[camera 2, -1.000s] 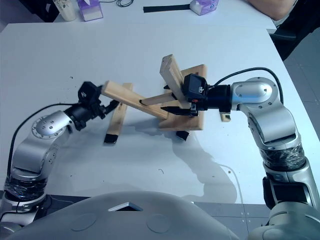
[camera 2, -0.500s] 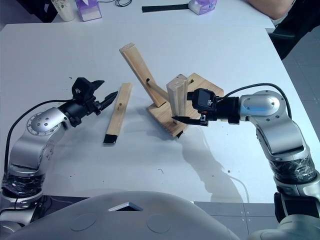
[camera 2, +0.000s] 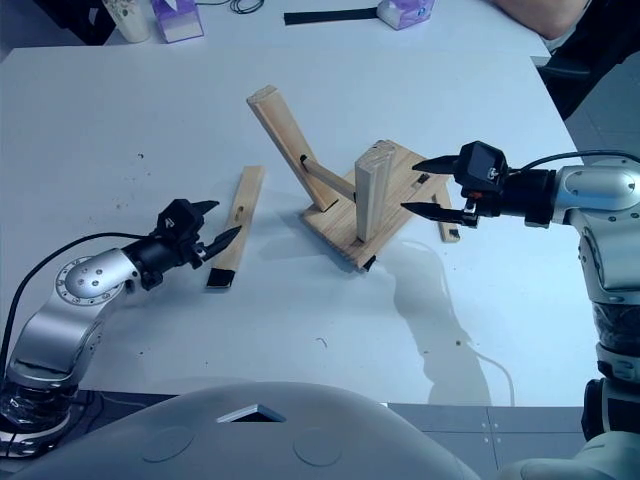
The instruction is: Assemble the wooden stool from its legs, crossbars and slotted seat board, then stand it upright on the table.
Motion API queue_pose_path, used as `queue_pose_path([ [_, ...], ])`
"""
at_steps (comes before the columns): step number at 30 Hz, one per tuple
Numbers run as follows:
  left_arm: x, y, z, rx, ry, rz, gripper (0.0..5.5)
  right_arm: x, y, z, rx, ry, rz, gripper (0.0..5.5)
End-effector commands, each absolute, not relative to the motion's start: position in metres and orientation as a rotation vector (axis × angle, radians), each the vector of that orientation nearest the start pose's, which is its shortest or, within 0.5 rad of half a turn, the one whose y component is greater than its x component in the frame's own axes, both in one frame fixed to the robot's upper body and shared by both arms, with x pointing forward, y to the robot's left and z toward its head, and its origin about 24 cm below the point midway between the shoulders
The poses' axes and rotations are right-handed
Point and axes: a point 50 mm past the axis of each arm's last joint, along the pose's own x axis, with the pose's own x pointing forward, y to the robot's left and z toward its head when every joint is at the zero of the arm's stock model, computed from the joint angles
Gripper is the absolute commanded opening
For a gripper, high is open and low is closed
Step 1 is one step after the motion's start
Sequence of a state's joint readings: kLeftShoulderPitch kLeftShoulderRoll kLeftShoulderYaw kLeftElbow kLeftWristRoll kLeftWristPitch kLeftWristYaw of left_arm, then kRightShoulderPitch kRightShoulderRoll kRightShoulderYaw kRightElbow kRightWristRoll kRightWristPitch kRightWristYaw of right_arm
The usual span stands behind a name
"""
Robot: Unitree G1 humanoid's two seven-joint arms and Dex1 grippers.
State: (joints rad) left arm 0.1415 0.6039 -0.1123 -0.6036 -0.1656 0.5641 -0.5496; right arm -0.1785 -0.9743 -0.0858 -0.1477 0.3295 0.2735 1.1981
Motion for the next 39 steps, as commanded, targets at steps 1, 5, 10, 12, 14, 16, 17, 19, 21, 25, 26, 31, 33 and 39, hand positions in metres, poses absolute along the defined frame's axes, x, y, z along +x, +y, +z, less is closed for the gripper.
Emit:
queue_pose_path([
  [1,0.190,0.146,0.092,0.321,0.316,-0.861,3.02,0.268,-0.270,0.164,-0.763,0.291,0.925,3.07],
  [5,0.181,0.108,0.087,0.226,0.338,-0.991,3.02,0.318,-0.270,0.160,-0.901,0.179,0.650,3.07],
  [10,0.179,0.081,0.082,0.212,0.351,-1.064,3.02,0.347,-0.261,0.140,-1.118,0.115,0.561,3.07],
  [12,0.180,0.073,0.080,0.212,0.354,-1.076,3.02,0.352,-0.266,0.132,-1.200,0.119,0.534,3.07],
  [14,0.180,0.066,0.077,0.216,0.356,-1.082,3.02,0.353,-0.275,0.126,-1.283,0.140,0.514,3.07],
  [16,0.180,0.062,0.074,0.219,0.361,-1.074,3.02,0.353,-0.286,0.120,-1.312,0.181,0.488,3.07],
  [17,0.181,0.062,0.073,0.217,0.367,-1.061,3.02,0.353,-0.290,0.118,-1.316,0.205,0.485,3.07],
  [19,0.183,0.065,0.070,0.229,0.377,-1.039,3.02,0.351,-0.296,0.114,-1.322,0.237,0.489,3.07],
  [21,0.184,0.069,0.066,0.250,0.389,-1.021,3.02,0.348,-0.298,0.109,-1.290,0.256,0.512,3.07],
  [25,0.185,0.077,0.059,0.286,0.413,-0.984,3.02,0.340,-0.290,0.094,-1.174,0.262,0.620,3.07],
  [26,0.185,0.079,0.057,0.291,0.420,-0.974,3.02,0.338,-0.289,0.091,-1.154,0.265,0.646,3.07],
  [31,0.184,0.105,0.044,0.399,0.465,-0.904,3.02,0.321,-0.290,0.076,-1.056,0.302,0.740,3.07],
  [33,0.185,0.114,0.042,0.434,0.470,-0.888,3.02,0.318,-0.291,0.075,-1.009,0.305,0.751,3.07],
  [39,0.187,0.124,0.043,0.494,0.455,-0.866,3.02,0.310,-0.283,0.079,-0.867,0.289,0.813,3.07],
])
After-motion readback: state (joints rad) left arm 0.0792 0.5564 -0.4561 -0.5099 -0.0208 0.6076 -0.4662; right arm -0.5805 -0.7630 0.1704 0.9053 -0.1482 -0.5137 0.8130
